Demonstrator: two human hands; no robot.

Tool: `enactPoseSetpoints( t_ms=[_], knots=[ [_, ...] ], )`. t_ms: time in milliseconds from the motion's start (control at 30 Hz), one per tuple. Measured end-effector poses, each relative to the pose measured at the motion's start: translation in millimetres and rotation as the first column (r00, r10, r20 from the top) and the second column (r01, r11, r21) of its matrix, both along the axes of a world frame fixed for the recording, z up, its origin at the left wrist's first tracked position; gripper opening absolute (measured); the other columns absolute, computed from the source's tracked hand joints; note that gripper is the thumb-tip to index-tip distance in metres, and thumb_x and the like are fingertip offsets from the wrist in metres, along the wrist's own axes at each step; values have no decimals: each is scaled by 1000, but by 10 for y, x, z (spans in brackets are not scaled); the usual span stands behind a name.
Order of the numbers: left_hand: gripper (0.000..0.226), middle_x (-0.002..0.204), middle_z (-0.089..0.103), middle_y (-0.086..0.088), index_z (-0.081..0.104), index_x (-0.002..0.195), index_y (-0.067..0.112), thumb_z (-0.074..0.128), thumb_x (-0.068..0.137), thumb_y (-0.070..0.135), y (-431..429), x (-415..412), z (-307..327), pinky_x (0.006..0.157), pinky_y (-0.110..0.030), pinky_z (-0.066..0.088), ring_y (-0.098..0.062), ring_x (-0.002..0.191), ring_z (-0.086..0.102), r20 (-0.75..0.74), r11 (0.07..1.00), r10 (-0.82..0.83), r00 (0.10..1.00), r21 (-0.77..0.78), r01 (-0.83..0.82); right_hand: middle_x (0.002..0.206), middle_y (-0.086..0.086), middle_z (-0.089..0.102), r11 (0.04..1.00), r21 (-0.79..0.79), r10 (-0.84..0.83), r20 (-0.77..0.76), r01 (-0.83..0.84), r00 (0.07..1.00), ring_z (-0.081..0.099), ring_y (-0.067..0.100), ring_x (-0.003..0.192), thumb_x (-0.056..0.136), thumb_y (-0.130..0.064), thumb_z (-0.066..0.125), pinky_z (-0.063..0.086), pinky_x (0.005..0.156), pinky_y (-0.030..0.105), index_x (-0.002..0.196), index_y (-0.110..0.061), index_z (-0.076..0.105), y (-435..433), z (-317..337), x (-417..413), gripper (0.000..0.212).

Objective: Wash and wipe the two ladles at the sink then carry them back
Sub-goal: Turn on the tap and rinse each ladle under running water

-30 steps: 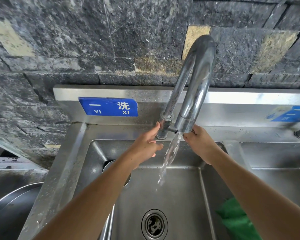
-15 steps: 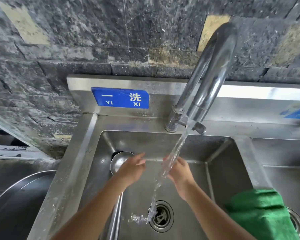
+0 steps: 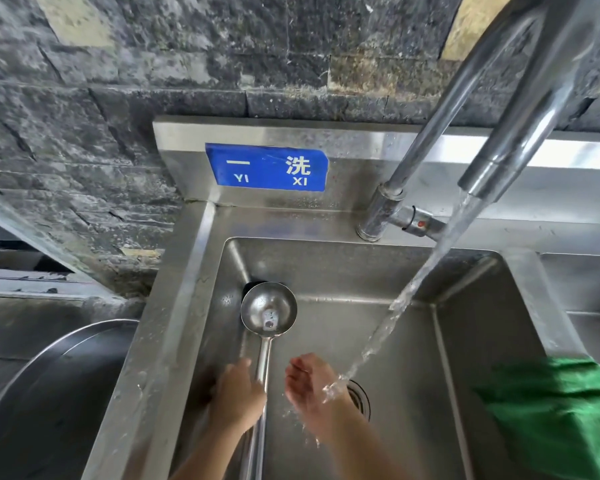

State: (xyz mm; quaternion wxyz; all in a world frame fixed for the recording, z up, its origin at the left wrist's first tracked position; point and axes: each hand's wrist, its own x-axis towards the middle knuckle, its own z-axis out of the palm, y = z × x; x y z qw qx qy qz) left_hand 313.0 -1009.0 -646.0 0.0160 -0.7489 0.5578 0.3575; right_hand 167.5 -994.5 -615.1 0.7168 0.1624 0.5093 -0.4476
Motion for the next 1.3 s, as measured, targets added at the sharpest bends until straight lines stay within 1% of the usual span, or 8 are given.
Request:
enactPoseSetpoints(
  t_ms=[133,200,300,467,567,733,1133,1300],
  knots=[
    [41,117,67,-15,55,129,7,54,90,21,48,-32,-82,90,-32,47,-31,113,61,-79,995,82,993,61,-77,66,11,61,998,60,-32,-47,35,998,59,17,47,94,-3,62,51,41,21,77,0,62,47,-67,5,17],
    [17,103,71,-14,63,102,8,56,90,19,27,-57,-126,80,-31,48,-32,102,65,-107,995,95,990,39,-92,68,11,65,994,69,-81,-20,82,997,63,17,49,96,-5,61,54,42,21,87,1,65,71,-89,-7,12],
    [15,83,71,-10,62,85,9,59,88,24,15,-79,-208,73,-35,52,-32,87,67,-131,996,93,987,7,-93,66,11,66,987,83,-142,31,139,989,64,19,47,96,-7,61,55,42,23,85,1,65,133,-124,-14,14],
    [13,85,69,-12,56,86,11,54,86,23,17,-70,-262,70,-37,55,-33,81,67,-177,985,160,971,89,-146,75,18,69,983,35,-185,117,183,976,70,28,57,90,-5,66,62,50,31,93,6,68,263,-102,-8,12],
    [11,82,64,-17,53,94,5,47,92,14,40,-107,-139,52,-38,59,-29,57,64,-306,947,309,901,184,-263,81,22,70,978,35,-209,76,207,975,68,32,71,98,-7,61,63,52,33,103,8,67,258,-118,-37,17],
    [10,74,56,-19,49,95,-1,40,95,5,131,-109,149,38,-24,37,-14,34,50,-346,953,283,894,209,-221,85,22,67,984,64,-171,48,168,984,66,29,70,100,-4,56,61,49,30,101,8,67,209,-68,-100,16],
    [13,84,64,-8,51,97,14,47,94,26,681,-21,743,38,-20,39,-16,50,56,-214,976,40,976,218,7,66,16,66,997,81,8,-125,2,992,64,21,47,103,2,50,56,41,27,96,9,68,258,99,-156,21],
    [11,92,61,5,47,97,23,50,94,34,815,20,895,65,-13,43,-12,83,64,-157,984,-118,981,115,137,66,14,71,974,86,224,-455,-208,862,71,29,64,93,-3,59,64,69,40,80,-2,68,260,122,-155,15]
  ],
)
